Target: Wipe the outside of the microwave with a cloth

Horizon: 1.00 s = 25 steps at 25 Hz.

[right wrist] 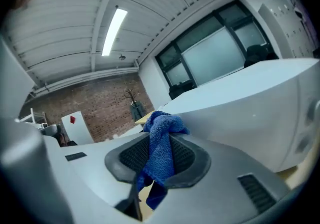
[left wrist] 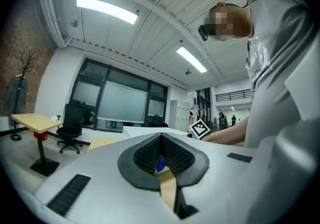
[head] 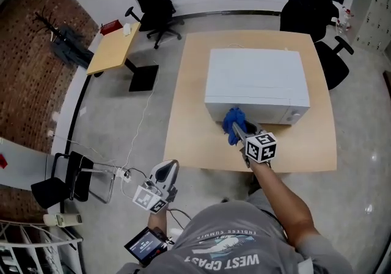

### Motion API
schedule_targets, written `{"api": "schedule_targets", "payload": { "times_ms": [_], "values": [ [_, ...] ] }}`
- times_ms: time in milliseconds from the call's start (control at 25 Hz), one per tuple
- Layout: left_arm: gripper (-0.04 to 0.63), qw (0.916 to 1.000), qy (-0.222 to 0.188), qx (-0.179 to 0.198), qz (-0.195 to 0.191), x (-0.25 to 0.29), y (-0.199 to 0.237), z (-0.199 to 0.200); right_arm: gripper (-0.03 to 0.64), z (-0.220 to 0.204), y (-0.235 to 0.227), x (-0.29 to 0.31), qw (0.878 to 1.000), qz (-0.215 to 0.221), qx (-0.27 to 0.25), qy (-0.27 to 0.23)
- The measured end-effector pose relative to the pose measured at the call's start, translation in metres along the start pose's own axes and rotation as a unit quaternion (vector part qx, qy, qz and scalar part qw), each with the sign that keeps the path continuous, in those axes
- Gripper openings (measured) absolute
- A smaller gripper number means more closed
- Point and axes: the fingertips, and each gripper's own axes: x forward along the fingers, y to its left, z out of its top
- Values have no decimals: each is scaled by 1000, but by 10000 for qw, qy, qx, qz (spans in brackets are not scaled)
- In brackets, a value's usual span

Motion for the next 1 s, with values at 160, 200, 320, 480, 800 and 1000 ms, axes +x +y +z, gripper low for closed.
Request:
{"api": "schedule_targets", "payload": {
  "times_ms": [160, 200, 320, 480, 800, 1000],
  "values": [
    [23, 9991, 189, -102, 355, -2, 10, -11, 100, -30, 16, 75, 9979, 447, 171, 431],
    [23, 9988, 241, -122, 418, -2, 12, -14, 100, -36, 17, 88, 9971, 523, 223, 515],
    [23, 9976, 391, -165, 542, -1, 15, -23, 100, -49, 12, 109, 9954, 591, 440, 615],
    [23, 9972, 525, -157, 508, -1, 19, -28, 100, -53, -14, 99, 9960, 376, 665, 459],
    [23, 9978, 635, -147, 125, 19, 13, -36, 100, -36, -96, 18, 9936, -537, 990, -114],
    [23, 9976, 669, -118, -143, 36, 4, -37, 100, -24, -138, -33, 9875, -1048, 1099, -418]
  ]
}}
